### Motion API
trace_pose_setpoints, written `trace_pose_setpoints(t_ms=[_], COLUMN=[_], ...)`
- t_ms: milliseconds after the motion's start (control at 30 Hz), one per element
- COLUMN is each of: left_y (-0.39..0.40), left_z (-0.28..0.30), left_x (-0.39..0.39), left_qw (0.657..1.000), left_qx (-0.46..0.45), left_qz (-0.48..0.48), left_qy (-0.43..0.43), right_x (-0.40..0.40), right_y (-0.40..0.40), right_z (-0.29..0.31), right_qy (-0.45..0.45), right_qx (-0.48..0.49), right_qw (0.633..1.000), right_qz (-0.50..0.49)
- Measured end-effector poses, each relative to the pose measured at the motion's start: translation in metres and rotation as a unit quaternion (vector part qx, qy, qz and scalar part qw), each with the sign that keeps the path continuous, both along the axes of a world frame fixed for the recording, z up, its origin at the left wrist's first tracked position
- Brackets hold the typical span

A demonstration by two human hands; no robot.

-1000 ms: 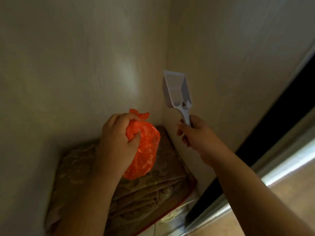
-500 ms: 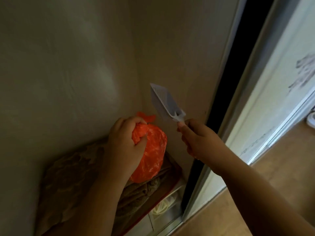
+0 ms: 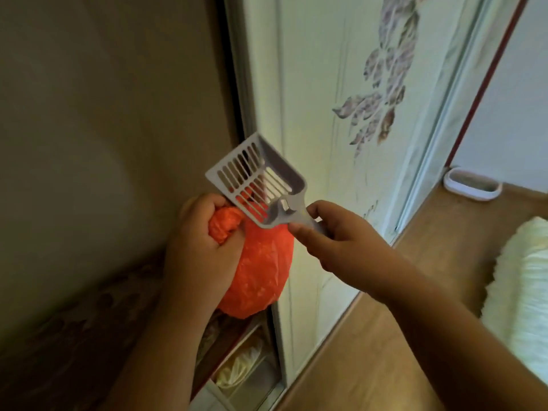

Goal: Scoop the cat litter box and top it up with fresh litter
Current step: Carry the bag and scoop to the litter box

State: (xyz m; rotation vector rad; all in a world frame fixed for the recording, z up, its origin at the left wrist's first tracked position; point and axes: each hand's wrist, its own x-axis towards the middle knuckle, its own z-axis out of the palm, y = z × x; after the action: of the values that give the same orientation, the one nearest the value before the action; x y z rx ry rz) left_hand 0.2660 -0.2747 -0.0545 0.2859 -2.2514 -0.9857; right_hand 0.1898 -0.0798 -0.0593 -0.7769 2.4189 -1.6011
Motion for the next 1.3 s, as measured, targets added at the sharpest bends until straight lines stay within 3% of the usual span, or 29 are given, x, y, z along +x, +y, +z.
trace_pose_setpoints(t_ms=[167, 567, 733, 1000, 1300], left_y=[0.062, 0.163, 0.178, 0.179, 0.168], left_z=[-0.001, -0.002, -0.01, -0.024, -0.054], left_x=[-0.012, -0.068, -0.087, -0.114, -0.14], left_qw=[0.996, 0.96, 0.939, 0.904, 0.875], left_qx=[-0.023, -0.079, -0.07, -0.064, -0.075], left_qz=[-0.081, -0.268, -0.336, -0.423, -0.478], left_qy=[0.007, 0.032, 0.023, 0.014, -0.017], right_x=[0.01, 0.042, 0.061, 0.082, 0.085], right_y=[0.07, 0.176, 0.187, 0.182, 0.163], right_z=[0.004, -0.005, -0.007, -0.025, -0.062], right_qy=[-0.083, -0.101, -0.093, -0.111, -0.144], right_qx=[-0.083, -0.117, -0.101, -0.107, -0.088], right_qw=[0.991, 0.942, 0.92, 0.856, 0.797], right_qz=[-0.062, -0.298, -0.367, -0.493, -0.58])
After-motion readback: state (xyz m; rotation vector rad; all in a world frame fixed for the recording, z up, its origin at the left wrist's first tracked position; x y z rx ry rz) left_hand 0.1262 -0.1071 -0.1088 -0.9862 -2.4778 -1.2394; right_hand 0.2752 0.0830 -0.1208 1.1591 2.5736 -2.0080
